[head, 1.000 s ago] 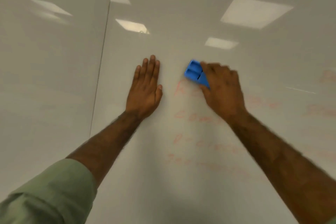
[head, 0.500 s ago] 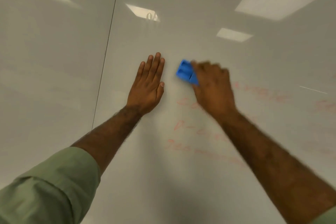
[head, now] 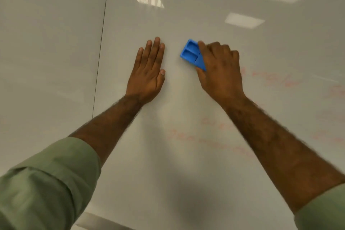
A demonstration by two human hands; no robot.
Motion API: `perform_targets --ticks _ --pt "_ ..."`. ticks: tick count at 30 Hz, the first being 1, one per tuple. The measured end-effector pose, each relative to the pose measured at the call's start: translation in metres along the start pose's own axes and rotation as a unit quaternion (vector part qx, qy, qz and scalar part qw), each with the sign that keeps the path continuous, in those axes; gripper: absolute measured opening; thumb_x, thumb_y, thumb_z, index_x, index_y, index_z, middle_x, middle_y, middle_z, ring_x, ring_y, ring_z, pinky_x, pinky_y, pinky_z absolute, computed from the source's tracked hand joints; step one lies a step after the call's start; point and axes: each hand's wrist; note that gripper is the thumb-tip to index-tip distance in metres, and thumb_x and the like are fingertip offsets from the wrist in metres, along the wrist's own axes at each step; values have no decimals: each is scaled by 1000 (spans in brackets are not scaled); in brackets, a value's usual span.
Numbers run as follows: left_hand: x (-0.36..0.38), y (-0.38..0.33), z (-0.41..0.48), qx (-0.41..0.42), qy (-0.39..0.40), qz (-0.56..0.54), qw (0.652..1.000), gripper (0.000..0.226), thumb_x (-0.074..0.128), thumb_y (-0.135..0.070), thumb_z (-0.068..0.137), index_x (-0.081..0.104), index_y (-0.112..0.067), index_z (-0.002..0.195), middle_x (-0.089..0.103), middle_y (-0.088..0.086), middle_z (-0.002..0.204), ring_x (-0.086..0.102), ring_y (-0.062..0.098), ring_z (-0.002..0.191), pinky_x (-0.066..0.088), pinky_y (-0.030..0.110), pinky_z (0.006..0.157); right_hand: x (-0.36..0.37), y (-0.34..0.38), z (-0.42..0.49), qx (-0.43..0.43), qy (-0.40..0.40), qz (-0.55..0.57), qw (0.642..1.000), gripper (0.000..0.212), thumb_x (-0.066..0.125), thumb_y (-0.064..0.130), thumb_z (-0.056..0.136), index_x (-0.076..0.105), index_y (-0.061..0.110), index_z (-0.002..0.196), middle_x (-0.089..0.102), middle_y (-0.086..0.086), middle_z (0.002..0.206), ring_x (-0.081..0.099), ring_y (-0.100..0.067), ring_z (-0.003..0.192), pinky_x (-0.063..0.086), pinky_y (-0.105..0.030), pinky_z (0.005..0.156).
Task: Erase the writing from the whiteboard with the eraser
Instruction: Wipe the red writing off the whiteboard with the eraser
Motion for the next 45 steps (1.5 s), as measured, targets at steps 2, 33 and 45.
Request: perform_targets --ticks 2,33,45 --pt "0 -1 2 2 0 2 1000 69 36 -23 104 10 -5 166 9 18 175 7 34 163 5 47 133 7 14 -16 -4 6 -2 1000 64 66 25 82 46 10 141 57 -12 115 50 -34 93 36 -44 78" --pt "27 -9 -39 -1 -12 10 1000 74 33 -28 103 2 -7 167 2 15 176 1 32 164 0 46 134 47 65 -208 -122 98 76 985 61 61 2 89 39 3 146 48 -22 135 51 -39 117 38 -52 89" --pt "25 -22 -39 -26 -5 6 1000 73 33 -25 103 4 -5 166 4 17 175 3 34 163 -2 44 133 13 -4 -119 -2 44 10 999 65 70 24 81 46 15 141 52 -2 134 50 -31 105 34 -45 83"
Point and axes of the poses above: each hand's wrist, its own z-axis towards the middle knuckle, its own x-axis out of the palm, y = z × x
